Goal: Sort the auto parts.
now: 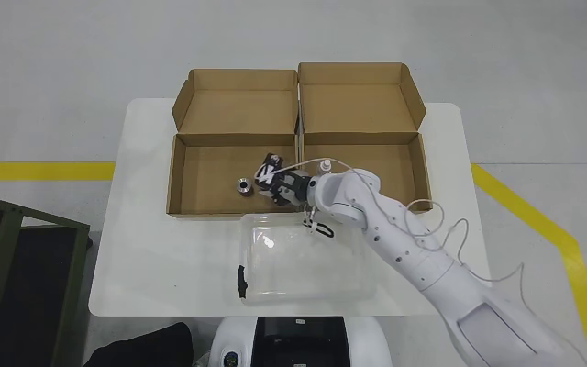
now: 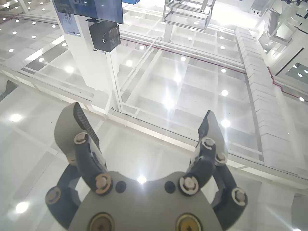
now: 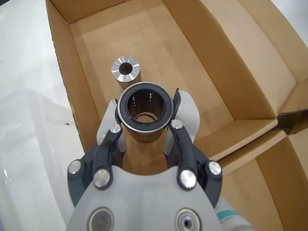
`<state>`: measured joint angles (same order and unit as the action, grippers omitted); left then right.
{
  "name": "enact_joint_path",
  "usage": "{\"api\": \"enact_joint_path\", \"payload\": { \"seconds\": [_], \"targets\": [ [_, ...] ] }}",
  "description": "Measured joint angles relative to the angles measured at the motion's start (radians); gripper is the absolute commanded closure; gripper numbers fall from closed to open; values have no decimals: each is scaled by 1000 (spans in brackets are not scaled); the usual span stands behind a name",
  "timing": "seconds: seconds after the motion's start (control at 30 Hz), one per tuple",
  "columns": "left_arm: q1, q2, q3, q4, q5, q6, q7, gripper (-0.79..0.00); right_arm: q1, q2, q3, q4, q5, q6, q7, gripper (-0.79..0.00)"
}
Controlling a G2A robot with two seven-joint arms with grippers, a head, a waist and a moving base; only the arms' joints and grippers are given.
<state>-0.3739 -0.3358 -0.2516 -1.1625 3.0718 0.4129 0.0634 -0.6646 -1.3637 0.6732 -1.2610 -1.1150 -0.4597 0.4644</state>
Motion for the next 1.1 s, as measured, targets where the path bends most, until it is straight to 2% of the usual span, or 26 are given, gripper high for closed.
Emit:
{"api": "enact_joint_path", "payload": {
  "seconds": [0.13,0.37,0.53,0.67,0.9,1.03,1.1],
  "targets": [
    [0,0,0,0,0,0,0,-785,5,-9,-6,23,0,-8,2,-271],
    [0,0,0,0,0,0,0,-785,7,-19,-8,47,-5,-15,1,-382],
    [0,0,0,0,0,0,0,-785,3,-21,3,53,-12,-21,2,-529],
    [0,0,0,0,0,0,0,-785,-6,-20,13,36,-17,-28,6,-548],
    [0,0,0,0,0,0,0,-785,-48,-3,66,-68,-30,-48,-5,-690],
    [0,0,0,0,0,0,0,-785,-92,18,126,-173,-41,-67,-8,-693],
    [0,0,0,0,0,0,0,-785,-116,28,156,-221,-44,-79,-12,-730]
  ]
}}
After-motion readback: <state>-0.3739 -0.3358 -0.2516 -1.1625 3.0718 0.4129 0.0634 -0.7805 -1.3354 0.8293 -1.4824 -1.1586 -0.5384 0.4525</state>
